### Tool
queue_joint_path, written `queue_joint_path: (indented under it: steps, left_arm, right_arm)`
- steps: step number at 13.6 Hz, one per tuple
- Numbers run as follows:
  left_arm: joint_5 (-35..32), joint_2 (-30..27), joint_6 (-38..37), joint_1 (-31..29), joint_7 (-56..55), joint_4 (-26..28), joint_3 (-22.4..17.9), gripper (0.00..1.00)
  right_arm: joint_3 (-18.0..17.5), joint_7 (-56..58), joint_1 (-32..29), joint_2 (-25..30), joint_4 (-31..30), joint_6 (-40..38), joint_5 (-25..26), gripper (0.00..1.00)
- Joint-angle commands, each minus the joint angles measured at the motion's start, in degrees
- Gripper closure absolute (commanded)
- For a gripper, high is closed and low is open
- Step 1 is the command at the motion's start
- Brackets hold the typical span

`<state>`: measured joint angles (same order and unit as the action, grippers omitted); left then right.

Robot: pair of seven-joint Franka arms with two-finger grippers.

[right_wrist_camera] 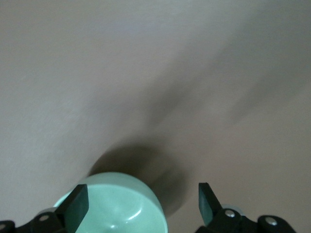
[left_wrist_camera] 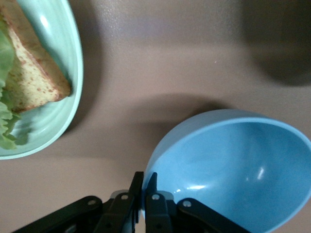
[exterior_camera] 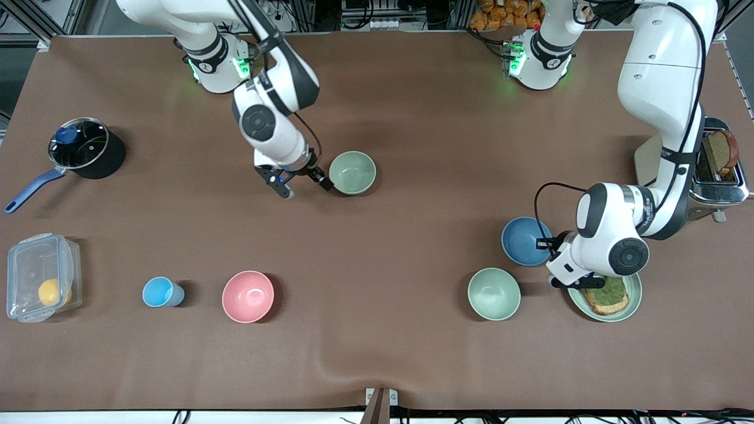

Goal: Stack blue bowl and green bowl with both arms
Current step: 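Carry the green bowl toward the table middle while the left gripper grasps the blue bowl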

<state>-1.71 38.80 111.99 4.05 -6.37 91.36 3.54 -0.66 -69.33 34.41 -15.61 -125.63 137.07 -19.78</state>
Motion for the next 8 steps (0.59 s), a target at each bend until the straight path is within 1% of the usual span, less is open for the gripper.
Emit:
queue_joint_path:
  steps: [1, 3, 4, 6, 8]
  left_arm:
    - [0.04, -2.49, -0.54, -1.05, 1.18, 0.22, -0.38, 1.0]
    - [0.04, -4.69, -0.72, -1.06, 1.18, 0.13, -0.29, 1.0]
    - [0.13, -6.01, -1.76, -1.06, 1.1, 0.13, -0.21, 1.0]
    - [0.83, -8.64, -5.53, -1.06, 1.01, -0.13, -0.03, 1.0]
    - [2.14, -11.19, -6.51, -0.71, 0.31, -0.13, 0.76, 1.0]
  right_arm:
    - [-0.57, -0.02, -2.41, -0.9, 0.03, -1.1, -7.25, 0.0]
    - [-0.57, 0.24, -3.64, -3.27, 0.21, -0.84, -12.62, 0.0]
    - [-0.57, 0.42, -4.34, -4.33, 0.3, -0.49, -15.95, 0.0]
    - [-0.49, 2.69, -3.83, -6.52, 0.56, 0.04, -21.76, 0.0]
    - [-0.57, 6.03, -4.35, -8.46, 0.65, 1.88, -27.03, 0.0]
